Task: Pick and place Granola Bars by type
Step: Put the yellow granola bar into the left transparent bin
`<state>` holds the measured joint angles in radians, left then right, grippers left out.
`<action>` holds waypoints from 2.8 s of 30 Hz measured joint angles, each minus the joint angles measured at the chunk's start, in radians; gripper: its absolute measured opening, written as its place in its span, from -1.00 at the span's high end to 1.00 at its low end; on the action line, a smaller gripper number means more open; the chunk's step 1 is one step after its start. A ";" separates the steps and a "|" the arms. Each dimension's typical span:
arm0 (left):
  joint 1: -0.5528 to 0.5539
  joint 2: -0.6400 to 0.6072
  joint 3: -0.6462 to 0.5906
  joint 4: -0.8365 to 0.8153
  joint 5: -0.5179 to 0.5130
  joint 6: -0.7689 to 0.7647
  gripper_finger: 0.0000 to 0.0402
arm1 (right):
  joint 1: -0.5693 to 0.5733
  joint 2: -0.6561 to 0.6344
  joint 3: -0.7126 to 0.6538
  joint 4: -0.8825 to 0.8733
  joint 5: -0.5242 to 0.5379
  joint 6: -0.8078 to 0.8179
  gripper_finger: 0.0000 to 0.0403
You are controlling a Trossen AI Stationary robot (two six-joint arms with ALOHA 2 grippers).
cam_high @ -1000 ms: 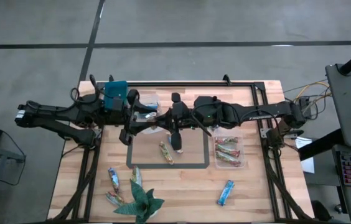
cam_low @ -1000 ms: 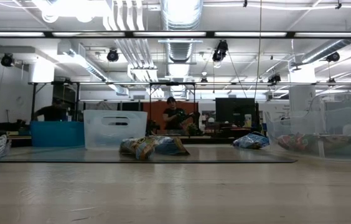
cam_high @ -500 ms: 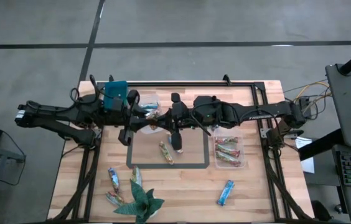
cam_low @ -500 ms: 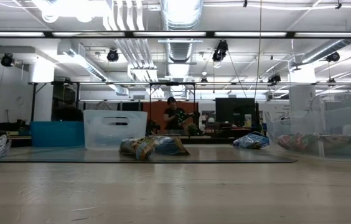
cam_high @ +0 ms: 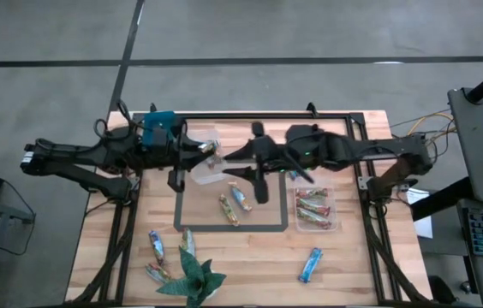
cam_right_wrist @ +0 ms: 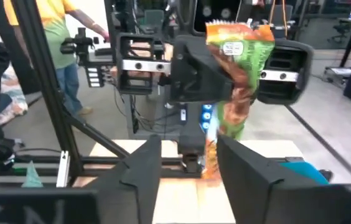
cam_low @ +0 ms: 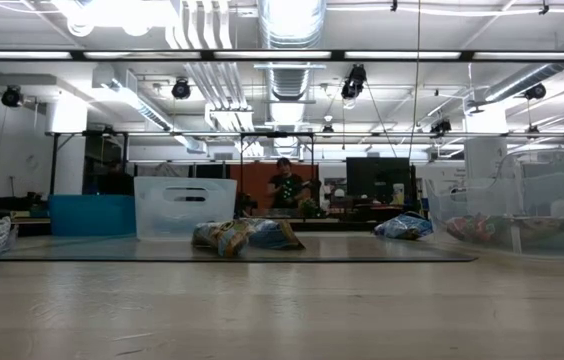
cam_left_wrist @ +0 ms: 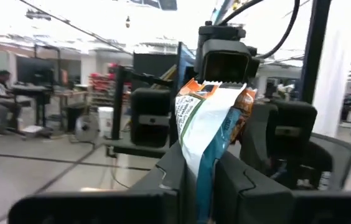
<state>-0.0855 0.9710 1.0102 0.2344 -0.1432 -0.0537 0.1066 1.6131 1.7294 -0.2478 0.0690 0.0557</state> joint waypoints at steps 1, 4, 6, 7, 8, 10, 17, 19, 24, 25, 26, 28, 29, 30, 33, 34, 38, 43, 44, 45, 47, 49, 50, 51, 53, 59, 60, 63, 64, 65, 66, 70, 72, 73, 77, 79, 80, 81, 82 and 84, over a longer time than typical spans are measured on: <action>0.003 0.000 0.002 0.001 -0.005 0.009 0.87 | 0.000 -0.015 0.000 -0.018 0.005 -0.004 0.23; 0.016 0.000 0.016 -0.043 -0.045 0.027 0.87 | -0.002 -0.057 -0.002 -0.083 0.019 0.004 0.15; 0.032 0.002 0.040 -0.134 -0.070 0.035 0.88 | 0.000 -0.088 -0.002 -0.128 0.028 0.022 0.11; 0.042 0.007 0.059 -0.184 -0.081 0.039 0.89 | 0.003 -0.103 -0.002 -0.164 0.028 0.030 0.10; 0.051 0.015 0.080 -0.236 -0.092 0.042 0.90 | 0.007 -0.117 -0.002 -0.190 0.028 0.036 0.09; 0.074 0.037 0.124 -0.344 -0.106 0.043 0.91 | 0.018 -0.147 -0.005 -0.264 0.028 0.044 0.08; 0.165 0.172 0.355 -0.734 -0.102 0.043 0.92 | 0.083 -0.242 -0.045 -0.352 0.034 0.054 0.12; 0.190 0.229 0.429 -0.862 -0.086 0.043 0.92 | 0.107 -0.268 -0.056 -0.353 0.036 0.054 0.13; 0.237 0.367 0.554 -1.101 -0.055 0.053 0.92 | 0.153 -0.317 -0.090 -0.356 0.074 0.055 0.16; 0.244 0.391 0.565 -1.139 -0.055 0.058 0.92 | 0.160 -0.326 -0.098 -0.355 0.083 0.054 0.16; 0.253 0.411 0.568 -1.170 -0.053 0.065 0.92 | 0.166 -0.336 -0.105 -0.355 0.089 0.052 0.17; 0.269 0.450 0.558 -1.213 -0.052 0.079 0.92 | 0.178 -0.351 -0.120 -0.353 0.092 0.050 0.18; 0.276 0.462 0.545 -1.218 -0.052 0.084 0.92 | 0.181 -0.353 -0.125 -0.352 0.091 0.050 0.18; 0.282 0.475 0.529 -1.219 -0.051 0.095 0.92 | 0.185 -0.356 -0.128 -0.352 0.091 0.049 0.19; 0.303 0.507 0.481 -1.210 -0.048 0.126 0.92 | 0.198 -0.355 -0.130 -0.354 0.091 0.046 0.20; 0.312 0.517 0.463 -1.205 -0.047 0.129 0.92 | 0.204 -0.355 -0.130 -0.353 0.091 0.046 0.21; 0.349 0.538 0.367 -1.161 -0.031 0.139 0.93 | 0.228 -0.355 -0.130 -0.350 0.090 0.041 0.21; 0.387 0.534 0.208 -1.058 0.010 0.140 0.93 | 0.250 -0.354 -0.130 -0.348 0.090 0.037 0.23; 0.395 0.534 0.180 -1.037 0.020 0.140 0.93 | 0.254 -0.354 -0.130 -0.348 0.090 0.037 0.24; 0.401 0.534 0.156 -1.024 0.023 0.139 0.93 | 0.256 -0.354 -0.130 -0.348 0.090 0.038 0.25; 0.412 0.533 0.112 -1.000 0.028 0.138 0.93 | 0.258 -0.354 -0.130 -0.348 0.090 0.038 0.26; 0.419 0.534 0.079 -0.963 0.043 0.148 0.93 | 0.258 -0.354 -0.130 -0.347 0.090 0.042 0.27; 0.424 0.534 0.066 -0.943 0.049 0.151 0.93 | 0.258 -0.354 -0.130 -0.347 0.090 0.043 0.28; 0.428 0.534 0.056 -0.926 0.052 0.152 0.93 | 0.258 -0.354 -0.130 -0.347 0.090 0.044 0.28; 0.439 0.534 0.035 -0.881 0.057 0.159 0.93 | 0.258 -0.354 -0.130 -0.347 0.090 0.043 0.29; 0.480 0.534 0.002 -0.827 0.074 0.214 0.93 | 0.258 -0.354 -0.130 -0.345 0.091 0.066 0.31; 0.487 0.534 -0.002 -0.818 0.081 0.223 0.93 | 0.258 -0.354 -0.130 -0.345 0.092 0.069 0.31; 0.503 0.546 -0.002 -0.781 0.095 0.253 0.94 | 0.258 -0.354 -0.130 -0.346 0.113 0.077 0.30; 0.509 0.552 -0.001 -0.776 0.105 0.260 0.94 | 0.258 -0.354 -0.130 -0.345 0.116 0.078 0.30; 0.512 0.560 -0.001 -0.782 0.109 0.265 0.94 | 0.258 -0.354 -0.130 -0.345 0.117 0.078 0.30; 0.515 0.571 -0.001 -0.784 0.118 0.271 0.94 | 0.258 -0.354 -0.130 -0.345 0.120 0.079 0.30; 0.516 0.625 -0.001 -0.787 0.153 0.293 0.94 | 0.258 -0.353 -0.131 -0.346 0.144 0.080 0.30; 0.516 0.650 -0.001 -0.774 0.160 0.298 0.94 | 0.258 -0.353 -0.131 -0.346 0.146 0.081 0.31; 0.516 0.662 -0.001 -0.772 0.160 0.298 0.94 | 0.258 -0.353 -0.131 -0.347 0.151 0.081 0.31; 0.516 0.708 -0.001 -0.757 0.160 0.308 0.94 | 0.258 -0.353 -0.131 -0.347 0.166 0.084 0.30; 0.517 0.722 -0.001 -0.753 0.170 0.312 0.94 | 0.258 -0.353 -0.131 -0.347 0.169 0.088 0.30; 0.517 0.728 0.001 -0.750 0.169 0.314 0.94 | 0.258 -0.353 -0.131 -0.347 0.169 0.088 0.30; 0.517 0.733 0.002 -0.746 0.173 0.313 0.94 | 0.258 -0.353 -0.131 -0.347 0.170 0.088 0.30; 0.518 0.737 0.002 -0.745 0.178 0.307 0.94 | 0.258 -0.353 -0.131 -0.347 0.170 0.088 0.30; 0.518 0.742 0.002 -0.747 0.179 0.295 0.93 | 0.257 -0.353 -0.131 -0.348 0.170 0.088 0.30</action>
<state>0.4320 1.7127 1.0126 -0.5125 0.0355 0.2412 0.3641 1.2602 1.5986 -0.5960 0.2386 0.1435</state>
